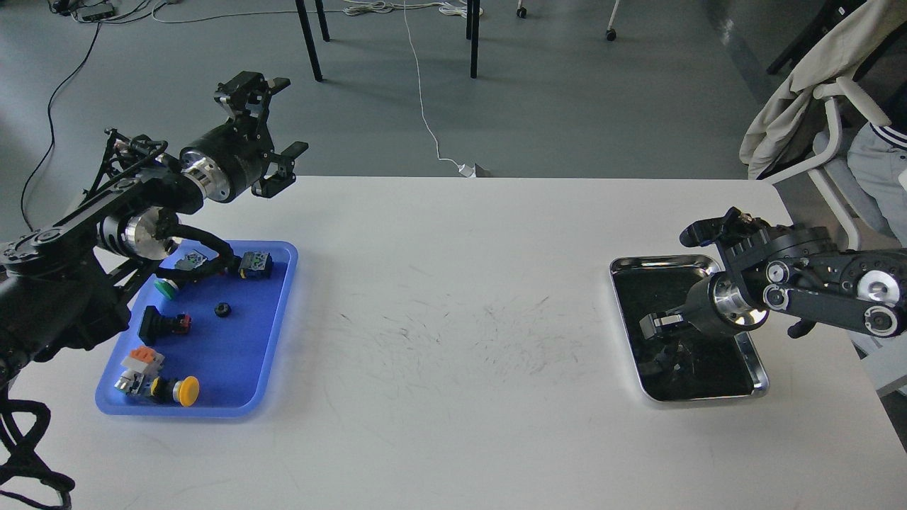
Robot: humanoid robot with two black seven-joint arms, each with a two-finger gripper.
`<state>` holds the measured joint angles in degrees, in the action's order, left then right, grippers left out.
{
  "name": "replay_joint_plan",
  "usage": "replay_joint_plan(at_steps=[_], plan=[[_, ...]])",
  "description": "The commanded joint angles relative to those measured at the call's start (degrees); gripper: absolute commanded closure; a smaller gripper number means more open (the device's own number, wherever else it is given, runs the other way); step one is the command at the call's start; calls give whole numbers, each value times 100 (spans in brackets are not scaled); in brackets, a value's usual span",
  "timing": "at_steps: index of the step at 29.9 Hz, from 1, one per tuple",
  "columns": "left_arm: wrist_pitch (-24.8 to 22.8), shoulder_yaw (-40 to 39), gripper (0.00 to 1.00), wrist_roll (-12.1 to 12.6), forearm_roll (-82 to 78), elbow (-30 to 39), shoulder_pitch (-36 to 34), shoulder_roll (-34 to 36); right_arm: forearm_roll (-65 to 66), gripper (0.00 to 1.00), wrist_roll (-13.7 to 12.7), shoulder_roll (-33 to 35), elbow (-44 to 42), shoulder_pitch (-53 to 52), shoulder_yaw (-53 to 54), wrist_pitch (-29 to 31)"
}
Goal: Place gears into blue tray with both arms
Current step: 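Grasp another small black ring on the steel tray with the right gripper, then lift the ring and carry it toward the table center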
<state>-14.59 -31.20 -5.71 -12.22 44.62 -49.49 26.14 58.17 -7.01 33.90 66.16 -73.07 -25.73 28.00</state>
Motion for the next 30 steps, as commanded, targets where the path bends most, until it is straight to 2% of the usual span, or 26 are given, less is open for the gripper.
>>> replay_joint_plan(at_steps=[1, 2, 3, 11, 21, 25, 30], plan=[[0, 0, 2, 0, 0, 3, 1, 23, -7, 88, 95, -59, 3, -94, -108, 0], [0, 0, 2, 0, 0, 3, 1, 23, -7, 96, 112, -68, -6, -94, -108, 0], [0, 0, 2, 0, 0, -6, 1, 14, -7, 99, 112, -68, -6, -94, -108, 0], [0, 0, 2, 0, 0, 3, 1, 32, -95, 99, 130, -68, 46, -251, -82, 0], [0, -9, 2, -9, 0, -6, 1, 41, -1429, 99, 183, 345, 987, -2079, 260, 0], [0, 0, 2, 0, 0, 3, 1, 14, -2028, 99, 244, -75, 970, -2344, 393, 0], [0, -17, 2, -9, 0, -15, 1, 23, -2266, 98, 551, -1243, 593, -2029, 489, 0]])
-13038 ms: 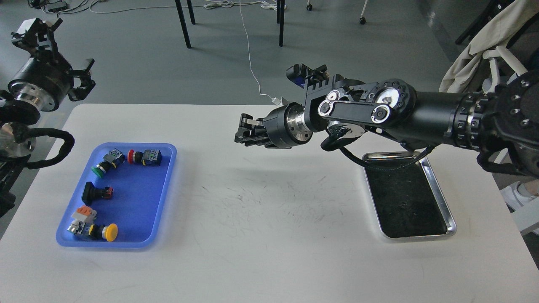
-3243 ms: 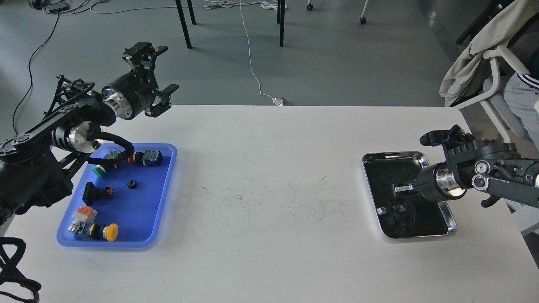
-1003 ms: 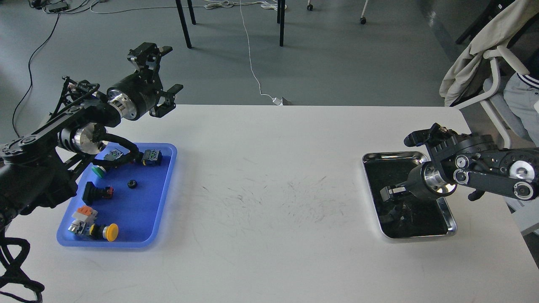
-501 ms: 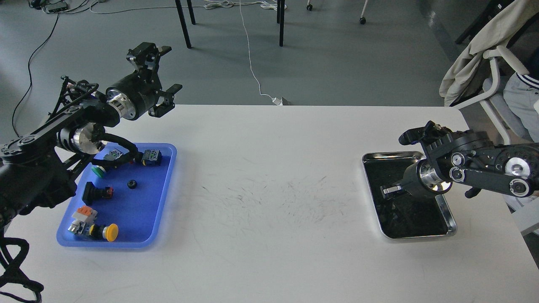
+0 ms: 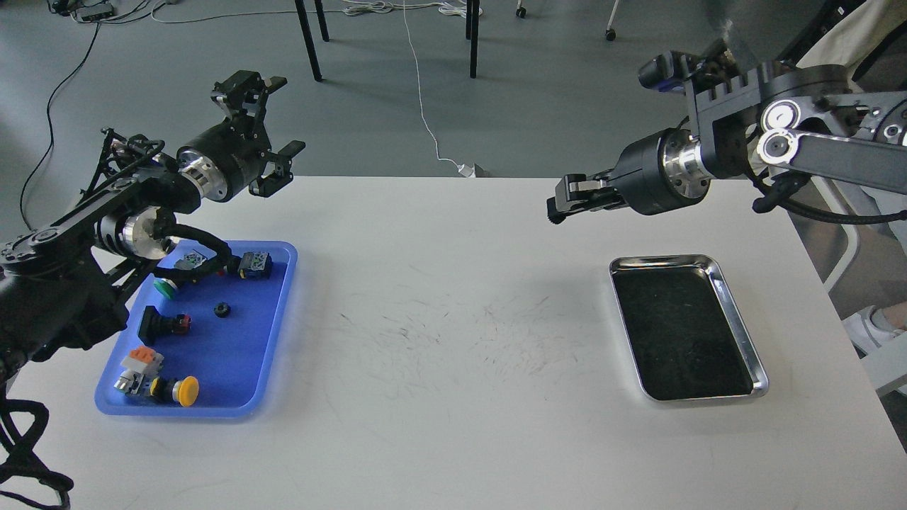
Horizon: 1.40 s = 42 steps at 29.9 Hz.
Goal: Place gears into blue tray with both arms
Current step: 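Lift the ring and carry it toward the table center, then lower the right gripper and release the ring on the table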
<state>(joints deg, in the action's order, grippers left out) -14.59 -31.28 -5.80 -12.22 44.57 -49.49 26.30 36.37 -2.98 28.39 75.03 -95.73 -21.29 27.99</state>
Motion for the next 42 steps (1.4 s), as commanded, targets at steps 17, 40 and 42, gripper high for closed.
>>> replay_joint_plan(at_steps=[17, 40, 42], plan=[[-9, -27, 2, 0, 0, -107, -8, 68, -157, 98, 588, -2839, -2404, 2690, 880, -1190], [-9, -53, 2, 0, 0, -98, -17, 16, -271, 94, 517, -2839, -2159, 3535, 960, -1498], [-9, -53, 2, 0, 0, -107, -17, 16, -271, 92, 517, -2839, -2159, 3544, 960, -1507]])
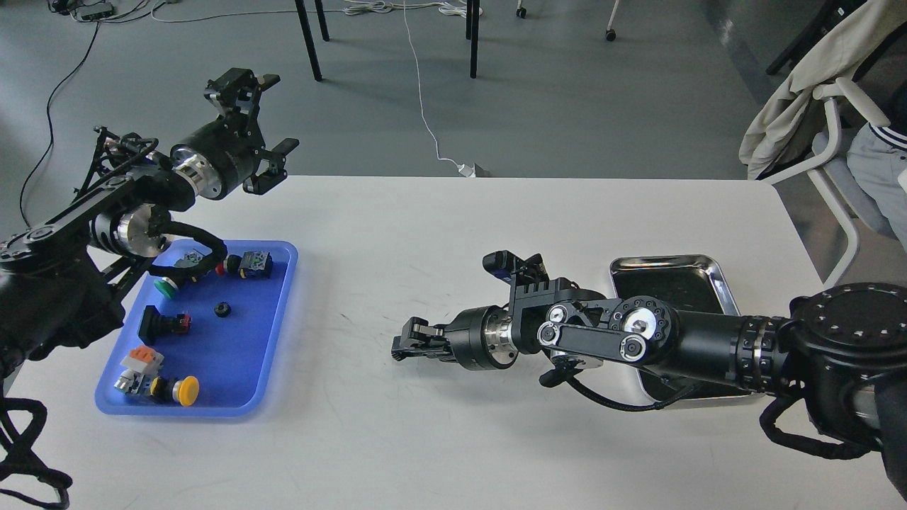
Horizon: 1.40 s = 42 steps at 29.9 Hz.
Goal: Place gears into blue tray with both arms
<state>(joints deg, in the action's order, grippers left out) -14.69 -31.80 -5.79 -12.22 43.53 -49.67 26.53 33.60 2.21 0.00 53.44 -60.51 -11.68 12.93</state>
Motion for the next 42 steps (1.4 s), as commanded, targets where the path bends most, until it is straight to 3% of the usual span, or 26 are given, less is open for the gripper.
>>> replay_joint_plan(at_steps=[1, 4, 9, 17, 19, 23, 27, 38, 42], plan=[[1, -1, 2, -1, 0, 6, 1, -7, -3, 90, -1, 0, 0, 22, -1, -1], [1, 16, 2, -1, 0, 6, 1, -7, -3, 86, -1, 0, 0, 22, -1, -1], [10, -1, 2, -9, 0, -2, 10, -7, -3, 69, -10, 0, -9, 22, -1, -1], [2, -1, 2, -1, 0, -2, 1, 11, -3, 55, -1, 0, -35, 22, -10, -10], [10, -1, 2, -1, 0, 7, 1, 2, -3, 47, -1, 0, -53, 22, -1, -10], [10, -1, 2, 8, 0, 7, -25, 2, -20, 16, -1, 0, -88, -5, -1, -54], [19, 25, 2, 8, 0, 7, -34, 10, -29, 6, -1, 0, -114, -84, 78, -36], [19, 43, 2, 26, -26, 7, -69, 168, -406, 4, 16, 9, -27, -681, 1657, 253], [19, 51, 2, 26, -53, 15, -69, 300, -828, 4, 16, 991, -18, -603, 2791, 368]])
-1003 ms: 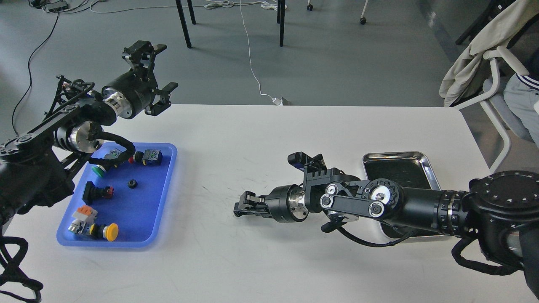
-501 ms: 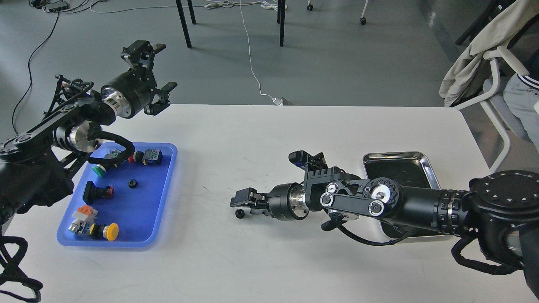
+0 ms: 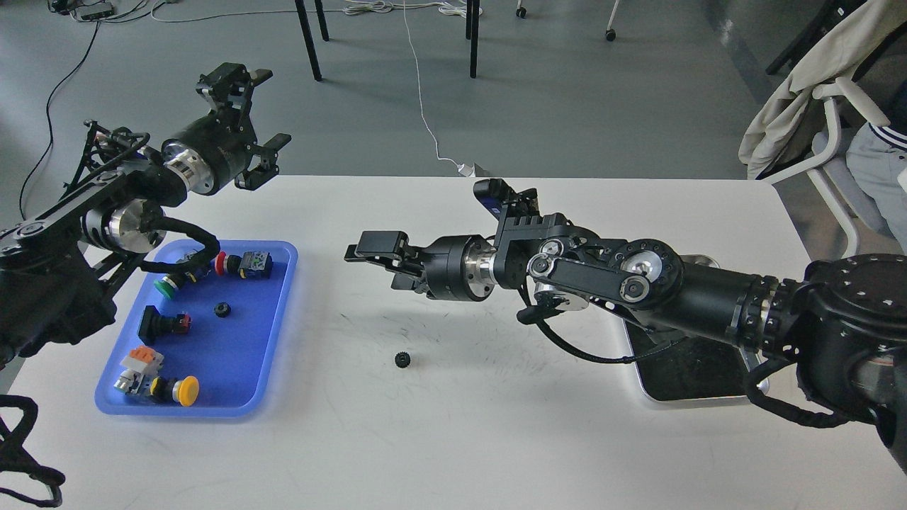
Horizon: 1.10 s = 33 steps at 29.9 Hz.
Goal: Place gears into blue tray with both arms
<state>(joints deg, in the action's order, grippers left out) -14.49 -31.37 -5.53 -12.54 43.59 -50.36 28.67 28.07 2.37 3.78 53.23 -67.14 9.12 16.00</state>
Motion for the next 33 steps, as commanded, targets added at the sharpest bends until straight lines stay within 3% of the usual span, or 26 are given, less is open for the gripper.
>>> replay_joint_plan(at_steps=[1, 6, 10, 13, 17, 22, 27, 30, 33], plan=[[-1, 8, 2, 8, -73, 18, 0, 147, -389, 4, 1, 894, 3, 122, 1027, 61], [-10, 8, 2, 17, -486, 123, 0, 384, -1381, 4, -17, 1765, 12, 1078, 2758, 122], [-19, 8, 2, 70, -924, 692, 0, 788, -2295, 4, -17, 2249, -41, 2045, 3779, 482], [-28, 26, 2, 123, -1486, 1447, 35, 1218, -2998, 4, -8, 2531, -58, 2748, 4333, 745], [-72, 174, 2, 175, -2462, 3036, 149, 2096, -3484, 4, 9, 2663, -67, 3592, 4878, 1185], [-28, 842, 2, 175, -3919, 4892, 255, 2898, -3616, 4, 27, 2637, -50, 4156, 5336, 1200], [103, 1466, 2, 158, -6055, 5273, 570, 2505, -3704, 4, 53, 2558, -50, 4201, 5328, 1200], [577, 1677, 2, 158, -7636, 5160, 983, 1907, -3704, 4, 53, 2462, -41, 4244, 5337, 1200], [702, 1695, 2, 158, -9147, 4844, 1484, 1450, -3704, 4, 53, 2461, -32, 4288, 5302, 1200]])
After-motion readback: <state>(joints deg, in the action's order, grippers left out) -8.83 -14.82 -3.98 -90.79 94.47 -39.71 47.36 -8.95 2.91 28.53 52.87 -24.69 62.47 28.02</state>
